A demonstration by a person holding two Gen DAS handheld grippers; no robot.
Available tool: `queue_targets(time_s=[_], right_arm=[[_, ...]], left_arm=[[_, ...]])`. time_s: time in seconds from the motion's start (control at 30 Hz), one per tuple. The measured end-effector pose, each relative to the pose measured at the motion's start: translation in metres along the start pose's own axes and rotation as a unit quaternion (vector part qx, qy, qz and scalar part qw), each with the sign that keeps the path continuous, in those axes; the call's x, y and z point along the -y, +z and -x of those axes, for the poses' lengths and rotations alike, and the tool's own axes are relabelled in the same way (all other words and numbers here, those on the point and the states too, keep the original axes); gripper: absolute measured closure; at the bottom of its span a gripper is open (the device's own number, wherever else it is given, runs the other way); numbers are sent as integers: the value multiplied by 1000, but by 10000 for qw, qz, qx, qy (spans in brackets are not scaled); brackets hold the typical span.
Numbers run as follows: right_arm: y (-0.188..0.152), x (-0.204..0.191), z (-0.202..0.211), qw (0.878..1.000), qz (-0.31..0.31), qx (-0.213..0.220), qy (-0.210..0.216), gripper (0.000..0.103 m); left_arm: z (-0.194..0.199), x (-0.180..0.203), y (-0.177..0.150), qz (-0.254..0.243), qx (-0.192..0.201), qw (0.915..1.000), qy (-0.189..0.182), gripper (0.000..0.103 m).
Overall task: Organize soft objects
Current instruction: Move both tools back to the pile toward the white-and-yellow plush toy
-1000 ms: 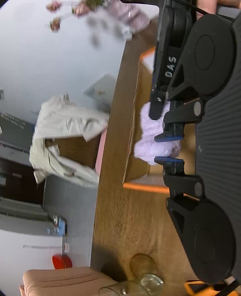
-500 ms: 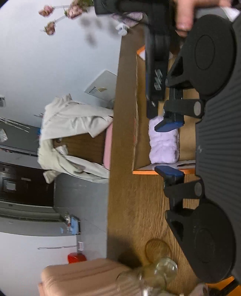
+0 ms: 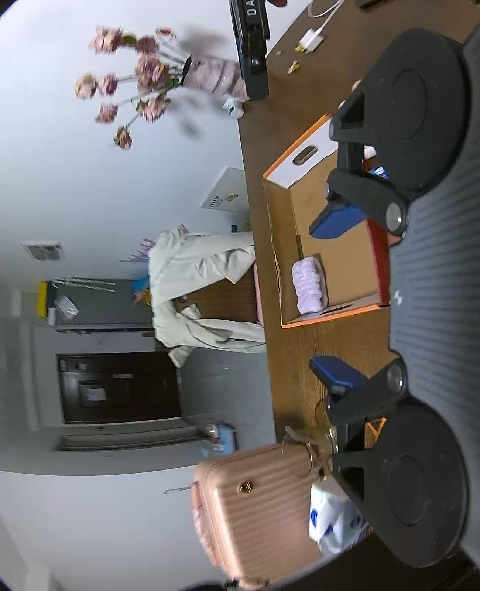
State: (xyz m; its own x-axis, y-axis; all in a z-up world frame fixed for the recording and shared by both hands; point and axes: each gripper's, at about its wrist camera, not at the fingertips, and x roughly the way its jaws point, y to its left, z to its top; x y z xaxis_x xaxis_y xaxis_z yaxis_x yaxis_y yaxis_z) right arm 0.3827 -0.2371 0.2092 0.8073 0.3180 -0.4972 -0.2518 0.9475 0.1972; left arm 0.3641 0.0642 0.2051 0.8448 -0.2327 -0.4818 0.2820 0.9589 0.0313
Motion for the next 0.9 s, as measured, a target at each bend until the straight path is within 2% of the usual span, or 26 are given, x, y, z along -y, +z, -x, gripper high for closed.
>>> queue_targets(time_s=[0.13, 0.23, 0.37, 0.43, 0.53, 0.6, 0.67, 0.77, 0.9], right_arm=[[-25, -5, 45, 9998, -75, 198, 65, 30], [-55, -11, 74, 9987, -35, 498, 130, 28], [-125, -28, 111, 9940, 201, 1062, 172, 19], [-165, -37, 122, 9921, 294, 1215, 36, 19], [-225, -46, 129, 9932, 167, 1139, -150, 18], [-256, -49, 131, 9952, 18, 971, -152, 18], [-278, -49, 131, 9970, -83, 752, -161, 18], [-289, -45, 128, 9978, -109, 586, -289, 18], [-283, -32, 122, 9966, -163, 662, -467, 18]], left_arm=[[44, 10, -17, 40, 139, 9999, -17, 27], [74, 15, -43, 132, 381, 9992, -27, 23], [112, 18, -101, 265, 784, 9966, -57, 18], [123, 22, -136, 343, 864, 9957, 39, 16], [131, 26, -187, 707, 664, 9953, -63, 15], [134, 30, -211, 841, 560, 9947, -163, 14], [134, 35, -226, 876, 503, 9948, -107, 12], [130, 43, -231, 838, 416, 9956, -21, 10], [115, 57, -221, 684, 389, 9968, -111, 8]])
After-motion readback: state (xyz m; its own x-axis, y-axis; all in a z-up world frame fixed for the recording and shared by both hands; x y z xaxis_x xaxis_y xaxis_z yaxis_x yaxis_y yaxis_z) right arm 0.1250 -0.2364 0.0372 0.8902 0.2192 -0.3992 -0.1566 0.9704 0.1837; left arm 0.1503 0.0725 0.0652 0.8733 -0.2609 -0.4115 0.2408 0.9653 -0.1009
